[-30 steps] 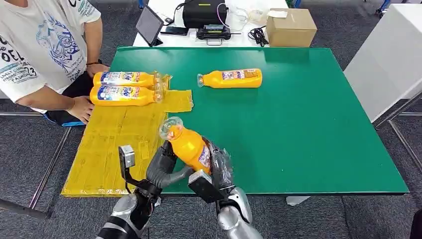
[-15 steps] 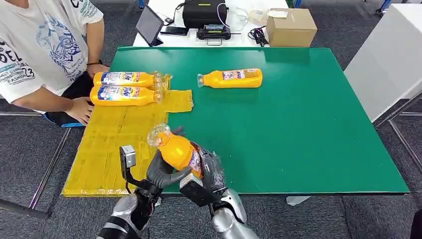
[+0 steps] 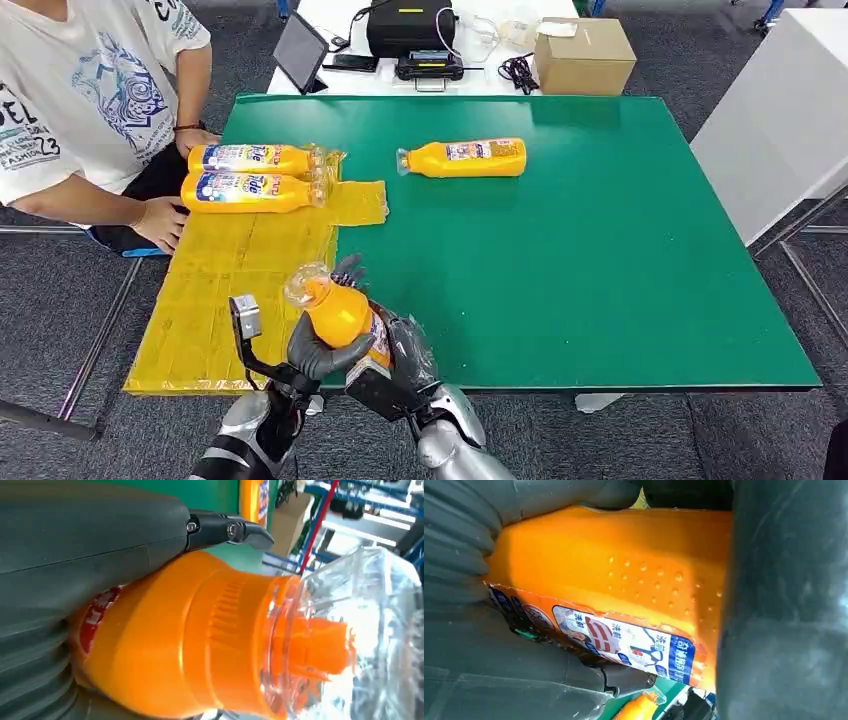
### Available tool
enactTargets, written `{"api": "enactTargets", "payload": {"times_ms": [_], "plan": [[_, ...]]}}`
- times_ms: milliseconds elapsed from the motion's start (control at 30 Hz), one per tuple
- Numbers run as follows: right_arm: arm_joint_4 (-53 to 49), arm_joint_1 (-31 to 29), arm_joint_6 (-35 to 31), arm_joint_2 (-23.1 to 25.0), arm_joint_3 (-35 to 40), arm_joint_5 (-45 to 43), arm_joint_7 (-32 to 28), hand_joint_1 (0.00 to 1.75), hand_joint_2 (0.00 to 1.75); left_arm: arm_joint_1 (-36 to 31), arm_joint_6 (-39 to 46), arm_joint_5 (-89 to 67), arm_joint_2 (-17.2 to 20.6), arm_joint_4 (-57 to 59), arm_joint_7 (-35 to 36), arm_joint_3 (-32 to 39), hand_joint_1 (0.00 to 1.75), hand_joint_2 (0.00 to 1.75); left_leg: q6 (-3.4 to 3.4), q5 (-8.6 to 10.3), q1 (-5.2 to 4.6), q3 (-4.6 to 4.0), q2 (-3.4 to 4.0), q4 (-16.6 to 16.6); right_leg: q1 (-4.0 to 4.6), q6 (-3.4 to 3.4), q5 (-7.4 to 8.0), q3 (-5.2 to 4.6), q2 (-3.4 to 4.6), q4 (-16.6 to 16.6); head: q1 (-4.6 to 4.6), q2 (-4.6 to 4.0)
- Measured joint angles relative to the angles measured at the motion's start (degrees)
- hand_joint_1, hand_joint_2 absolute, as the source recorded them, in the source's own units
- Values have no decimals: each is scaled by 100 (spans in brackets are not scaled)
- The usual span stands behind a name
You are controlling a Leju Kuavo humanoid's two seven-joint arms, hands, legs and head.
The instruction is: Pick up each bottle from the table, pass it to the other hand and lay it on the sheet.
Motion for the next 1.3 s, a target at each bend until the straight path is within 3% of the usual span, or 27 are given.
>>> {"api": "enactTargets", "payload": {"times_ms": [633,667,700,733,767,800,1300], "plan": [[24,-16,-101,0,18,-20,-28,175,175,34,-198,-72,98,-52,-109,0,175,175,0,1,0,-1,-1,0,0,0,0,0,0,1,0,0],[22,-16,-105,0,20,-20,-28,157,175,35,-198,-77,100,-57,-109,0,175,175,0,1,0,-1,-1,0,0,0,0,0,0,1,0,0],[22,-16,-107,0,20,-20,-28,101,175,36,-196,-79,103,-57,-109,0,175,175,0,1,0,-1,-1,0,0,0,0,0,0,1,0,0],[22,-16,-118,0,20,-20,-26,0,175,37,-196,-79,103,-57,-109,0,175,175,0,1,0,-1,-1,0,0,0,0,0,0,1,0,0],[22,-16,-125,0,17,-17,-26,0,175,42,-190,-81,103,-59,-109,-2,175,175,0,1,0,-1,-1,0,0,0,0,0,0,1,-2,0],[22,-16,-138,0,17,-4,-15,0,0,46,-181,-81,103,-61,-109,0,175,175,0,1,0,-1,-1,0,0,0,0,-1,0,1,0,0],[-940,37,-273,-63,-98,168,785,0,0,144,425,76,48,-619,-33,236,175,175,0,1,0,-2,-3,0,0,0,0,-1,-1,1,0,0]]}}
